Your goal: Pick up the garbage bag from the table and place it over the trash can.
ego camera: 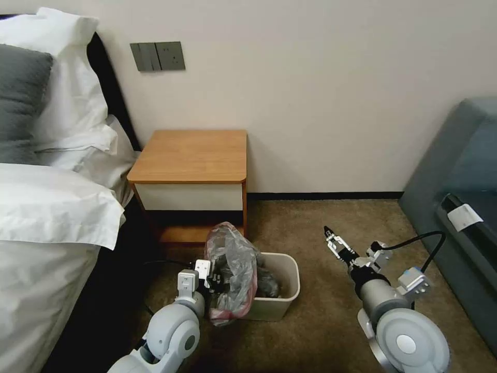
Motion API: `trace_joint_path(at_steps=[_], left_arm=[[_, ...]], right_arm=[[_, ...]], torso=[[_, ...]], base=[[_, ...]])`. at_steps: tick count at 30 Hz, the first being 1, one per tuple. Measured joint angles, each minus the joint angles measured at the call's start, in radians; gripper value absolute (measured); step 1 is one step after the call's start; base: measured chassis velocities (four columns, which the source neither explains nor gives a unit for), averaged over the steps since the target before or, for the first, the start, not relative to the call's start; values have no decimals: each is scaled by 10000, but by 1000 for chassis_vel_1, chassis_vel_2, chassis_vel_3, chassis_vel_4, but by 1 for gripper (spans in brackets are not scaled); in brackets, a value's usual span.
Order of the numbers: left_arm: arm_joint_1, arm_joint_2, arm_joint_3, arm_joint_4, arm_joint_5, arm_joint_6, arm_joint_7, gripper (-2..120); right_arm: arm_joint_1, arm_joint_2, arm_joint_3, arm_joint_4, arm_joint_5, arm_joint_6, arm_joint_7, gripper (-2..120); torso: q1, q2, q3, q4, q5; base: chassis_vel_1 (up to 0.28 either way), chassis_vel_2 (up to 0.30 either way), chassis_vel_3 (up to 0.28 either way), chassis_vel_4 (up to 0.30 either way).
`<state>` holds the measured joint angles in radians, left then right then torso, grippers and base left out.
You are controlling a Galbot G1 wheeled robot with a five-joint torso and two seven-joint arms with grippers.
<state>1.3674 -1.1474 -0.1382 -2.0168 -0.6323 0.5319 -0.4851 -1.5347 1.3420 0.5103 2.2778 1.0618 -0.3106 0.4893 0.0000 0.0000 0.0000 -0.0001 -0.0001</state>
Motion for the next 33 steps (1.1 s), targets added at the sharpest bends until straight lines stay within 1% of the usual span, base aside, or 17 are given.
trace_joint_path(at_steps=[2, 3, 4, 7, 8, 11, 12, 16, 17, 18, 22, 23, 25, 27, 30, 33], left_arm=[[114, -17, -15, 25, 20, -557, 57, 5], [223, -26, -63, 26, 50, -1113, 142, 5], [223, -26, -63, 26, 50, -1113, 142, 5], [521, -27, -188, -46, 197, -2324, 416, 5], [521, -27, -188, -46, 197, -2324, 416, 5], [875, -26, -424, -252, 444, -3251, 843, 5], [875, -26, -424, -252, 444, -3251, 843, 5], [1340, 28, -703, -538, 829, -4176, 1361, 5], [1417, 31, -756, -612, 899, -4295, 1455, 5], [1417, 31, -756, -612, 899, -4295, 1455, 5], [1687, 7, -886, -950, 1159, -4614, 1718, 5], [1687, 7, -886, -950, 1159, -4614, 1718, 5], [1800, 2, -953, -1100, 1221, -4648, 1814, 5], [1829, 0, -980, -1146, 1226, -4656, 1844, 5], [1894, -10, -1088, -1271, 1233, -4693, 1976, 5], [1922, -21, -1159, -1328, 1236, -4694, 2089, 5]], right_arm=[[-19, 1, 8, 145, 0, 0, 0, 100], [-31, -7, 11, 297, 2, -3, 0, 100], [-31, -7, 11, 297, 2, -3, 0, 100], [-39, -93, 6, 769, 59, -143, -31, 100], [-39, -93, 6, 769, 59, -143, -31, 100], [14, -307, -61, 1189, 123, -396, -195, 100], [14, -307, -61, 1189, 123, -396, -195, 100], [152, -867, -128, 1585, 297, -999, -878, 100], [192, -987, -136, 1632, 352, -1144, -1100, 100], [192, -987, -136, 1632, 352, -1144, -1100, 100], [453, -1726, -393, 1721, 562, -1746, -2610, 100], [453, -1726, -393, 1721, 562, -1746, -2610, 100], [638, -2024, -699, 1602, 513, -1941, -3207, 100], [712, -2117, -866, 1532, 470, -1985, -3351, 100], [907, -2355, -1662, 1175, 167, -2048, -3737, 100], [920, -2393, -1998, 1014, -39, -2043, -3949, 100]], torso=[[0, 0, 1, 1, 0], [-1, 0, 0, 0, 0], [-1, 0, 0, 0, 0], [0, -1, 1, 1, 1], [0, -1, 1, 1, 1], [0, 0, -1, 1, 1], [0, 0, -1, 1, 1], [0, 0, 0, 2, 2], [-1, 0, -1, 2, 1], [-1, 0, -1, 2, 1], [0, 0, -1, 0, 2], [0, 0, -1, 0, 2], [-1, 0, 0, 0, 0], [0, 0, -1, 2, 1], [0, 0, 0, 1, 2], [0, 0, 0, 1, 0]], base=[[0, 0, 0, 0], [0, 0, 0, 0], [0, 0, 0, 0], [0, 0, 0, 0], [0, 0, 0, 0], [0, 0, 0, 0], [0, 0, 0, 0], [0, 0, 0, 0], [0, 0, 0, 0], [0, 0, 0, 0], [0, 0, 0, 0], [0, 0, 0, 0], [0, 0, 0, 0], [0, 0, 0, 0], [0, 0, 0, 0], [0, 0, 0, 0]])
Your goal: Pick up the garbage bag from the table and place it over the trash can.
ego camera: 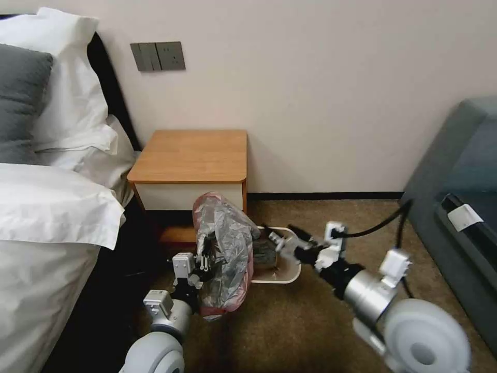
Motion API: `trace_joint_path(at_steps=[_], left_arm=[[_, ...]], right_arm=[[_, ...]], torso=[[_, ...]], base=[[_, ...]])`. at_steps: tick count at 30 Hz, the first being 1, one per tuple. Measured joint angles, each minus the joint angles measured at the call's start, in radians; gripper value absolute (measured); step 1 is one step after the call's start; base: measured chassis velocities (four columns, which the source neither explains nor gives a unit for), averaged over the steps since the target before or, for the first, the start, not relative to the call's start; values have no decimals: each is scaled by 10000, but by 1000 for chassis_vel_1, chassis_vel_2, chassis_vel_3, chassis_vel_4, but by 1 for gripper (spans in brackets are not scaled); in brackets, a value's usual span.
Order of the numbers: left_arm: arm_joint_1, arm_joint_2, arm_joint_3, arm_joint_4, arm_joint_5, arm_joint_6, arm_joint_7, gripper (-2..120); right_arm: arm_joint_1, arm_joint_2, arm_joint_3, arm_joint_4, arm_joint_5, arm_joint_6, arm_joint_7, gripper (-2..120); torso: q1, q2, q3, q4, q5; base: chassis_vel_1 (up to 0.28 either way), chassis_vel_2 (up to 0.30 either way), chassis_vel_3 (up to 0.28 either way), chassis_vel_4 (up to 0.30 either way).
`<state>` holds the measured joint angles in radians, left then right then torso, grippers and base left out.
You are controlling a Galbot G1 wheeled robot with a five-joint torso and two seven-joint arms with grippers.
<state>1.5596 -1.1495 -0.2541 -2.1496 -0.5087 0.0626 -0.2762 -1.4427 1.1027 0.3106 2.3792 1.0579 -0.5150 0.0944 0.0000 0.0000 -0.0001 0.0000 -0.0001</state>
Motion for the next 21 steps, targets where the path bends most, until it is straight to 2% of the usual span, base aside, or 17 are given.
trace_joint_path(at_steps=[10, 19, 21], left_arm=[[58, -16, -178, -148, -29, -69, 653, 5], [143, -19, -268, -198, -34, -135, 851, 5], [161, -12, -308, -197, -34, -150, 861, 5]], right_arm=[[421, 19, -1165, -1105, -308, 208, -988, 100], [766, 111, -1439, -1464, -229, 279, -1018, 100], [849, 152, -1520, -1502, -187, 283, -1016, 95]], torso=[[0, 0, 1, 0, 0], [0, 0, 1, 0, 0], [0, 0, 1, 0, 0]], base=[[0, 0, 0, 0], [0, 0, 0, 0], [0, 0, 0, 0]])
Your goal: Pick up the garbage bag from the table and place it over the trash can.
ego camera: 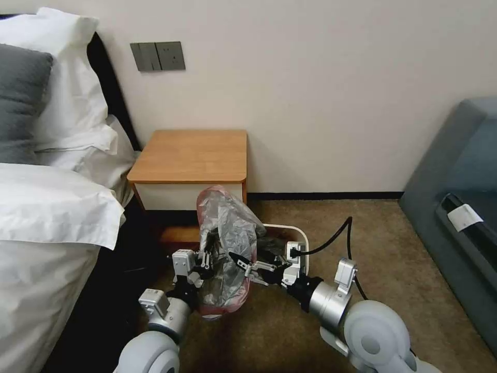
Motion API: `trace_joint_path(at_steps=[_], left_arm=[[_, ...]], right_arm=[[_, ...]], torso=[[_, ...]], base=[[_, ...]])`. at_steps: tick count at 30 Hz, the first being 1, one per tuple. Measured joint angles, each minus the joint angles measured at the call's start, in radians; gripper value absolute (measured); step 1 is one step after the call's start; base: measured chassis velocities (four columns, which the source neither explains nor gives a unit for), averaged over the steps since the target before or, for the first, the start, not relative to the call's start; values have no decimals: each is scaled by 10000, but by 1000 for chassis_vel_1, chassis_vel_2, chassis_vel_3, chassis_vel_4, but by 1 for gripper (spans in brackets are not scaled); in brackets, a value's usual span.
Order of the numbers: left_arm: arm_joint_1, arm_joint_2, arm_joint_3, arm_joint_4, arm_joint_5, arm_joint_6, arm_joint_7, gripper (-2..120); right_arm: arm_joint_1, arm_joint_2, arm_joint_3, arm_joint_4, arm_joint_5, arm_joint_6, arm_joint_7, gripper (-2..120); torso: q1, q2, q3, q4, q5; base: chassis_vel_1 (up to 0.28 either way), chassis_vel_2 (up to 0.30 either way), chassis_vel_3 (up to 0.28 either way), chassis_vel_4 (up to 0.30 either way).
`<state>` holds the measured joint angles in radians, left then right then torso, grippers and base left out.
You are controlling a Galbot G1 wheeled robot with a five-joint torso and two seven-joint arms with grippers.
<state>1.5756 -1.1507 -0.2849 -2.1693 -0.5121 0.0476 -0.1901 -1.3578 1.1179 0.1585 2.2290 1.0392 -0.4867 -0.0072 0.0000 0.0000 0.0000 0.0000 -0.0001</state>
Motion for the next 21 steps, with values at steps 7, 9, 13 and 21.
trace_joint_path(at_steps=[7, 9, 13, 21], left_arm=[[12, 23, -89, 39, -13, -13, 3, 5], [12, 28, -104, 48, -16, -21, 7, 5], [-4, 27, -116, 120, -35, -26, 24, 5], [-29, -35, -81, 184, -49, -27, 48, 5]], right_arm=[[101, 52, -37, -41, 88, 36, 34, 72], [110, 52, -37, -43, 97, 45, 36, 67], [82, 44, -23, -13, 99, 71, 36, 52], [-79, 40, 51, 116, 79, 105, -14, 22]], torso=[[0, 0, 0, 0, 0], [0, 0, 0, 0, 0], [0, 0, 0, 0, 0], [0, 0, -1, 0, 0]], base=[[0, 0, 0, 0], [0, 0, 0, 0], [0, 0, 0, 0], [0, 0, 0, 0]])
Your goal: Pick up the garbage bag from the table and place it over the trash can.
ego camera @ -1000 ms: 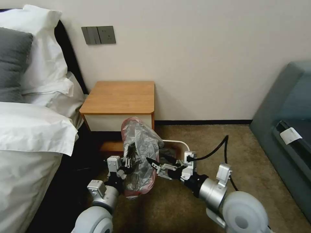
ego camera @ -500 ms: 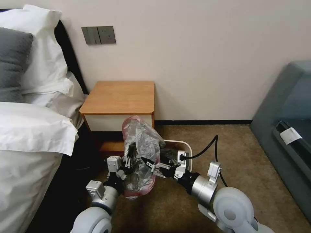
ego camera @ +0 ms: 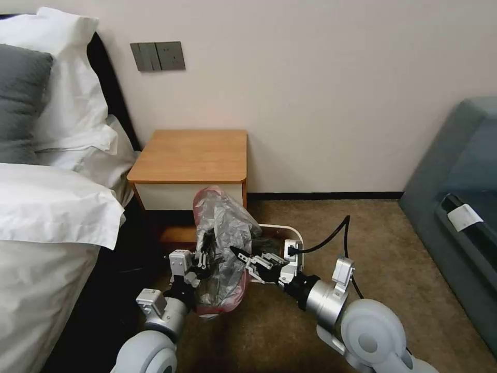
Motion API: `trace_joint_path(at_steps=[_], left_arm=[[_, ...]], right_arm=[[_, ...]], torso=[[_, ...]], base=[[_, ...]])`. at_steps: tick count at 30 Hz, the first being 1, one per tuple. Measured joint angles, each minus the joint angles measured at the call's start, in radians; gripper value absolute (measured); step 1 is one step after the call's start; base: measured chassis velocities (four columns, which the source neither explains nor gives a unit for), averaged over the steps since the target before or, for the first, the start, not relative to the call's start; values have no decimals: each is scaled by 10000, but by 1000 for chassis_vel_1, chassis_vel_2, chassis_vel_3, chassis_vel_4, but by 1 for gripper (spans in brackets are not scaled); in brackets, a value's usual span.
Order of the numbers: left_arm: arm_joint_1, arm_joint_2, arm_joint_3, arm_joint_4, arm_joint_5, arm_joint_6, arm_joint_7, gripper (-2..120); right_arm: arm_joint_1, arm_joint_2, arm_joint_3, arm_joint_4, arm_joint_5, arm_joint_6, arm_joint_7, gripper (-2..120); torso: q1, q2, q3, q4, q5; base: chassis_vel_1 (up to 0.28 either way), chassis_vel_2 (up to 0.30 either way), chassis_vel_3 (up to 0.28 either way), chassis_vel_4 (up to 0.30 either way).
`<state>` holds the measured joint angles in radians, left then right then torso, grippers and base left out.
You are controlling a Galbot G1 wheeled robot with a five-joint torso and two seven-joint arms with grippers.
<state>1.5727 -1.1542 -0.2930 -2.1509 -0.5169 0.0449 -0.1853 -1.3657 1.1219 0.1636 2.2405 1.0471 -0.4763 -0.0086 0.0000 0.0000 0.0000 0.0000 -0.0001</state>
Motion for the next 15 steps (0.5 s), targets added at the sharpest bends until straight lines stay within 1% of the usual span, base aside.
trace_joint_path(at_steps=[1, 4, 5, 6, 15], left_arm=[[0, 0, 0, 0, 0, 0, 0, 5], [4, -23, -11, 60, 0, 0, 3, 5], [4, -23, -11, 60, 0, 0, 3, 5], [4, -38, -20, 87, 4, 0, 4, 5], [-2, -179, -16, 204, 86, 4, -35, 5]], right_arm=[[0, 0, 0, 0, 0, 0, 0, 22], [-67, 14, 70, 74, -11, 16, 0, 7], [-67, 14, 70, 74, -11, 16, 0, 7], [-116, 17, 117, 120, -13, 20, 0, 0], [-418, -32, 559, 466, -18, 50, -1, 0]], torso=[[0, 0, 0, 0, 0], [0, 0, 1, 1, 1], [0, 0, 1, 1, 1], [0, 0, 0, 1, 1], [0, 0, 0, 0, 1]], base=[[0, 0, 0, 0], [0, 0, 0, 0], [0, 0, 0, 0], [0, 0, 0, 0], [0, 0, 0, 0]])
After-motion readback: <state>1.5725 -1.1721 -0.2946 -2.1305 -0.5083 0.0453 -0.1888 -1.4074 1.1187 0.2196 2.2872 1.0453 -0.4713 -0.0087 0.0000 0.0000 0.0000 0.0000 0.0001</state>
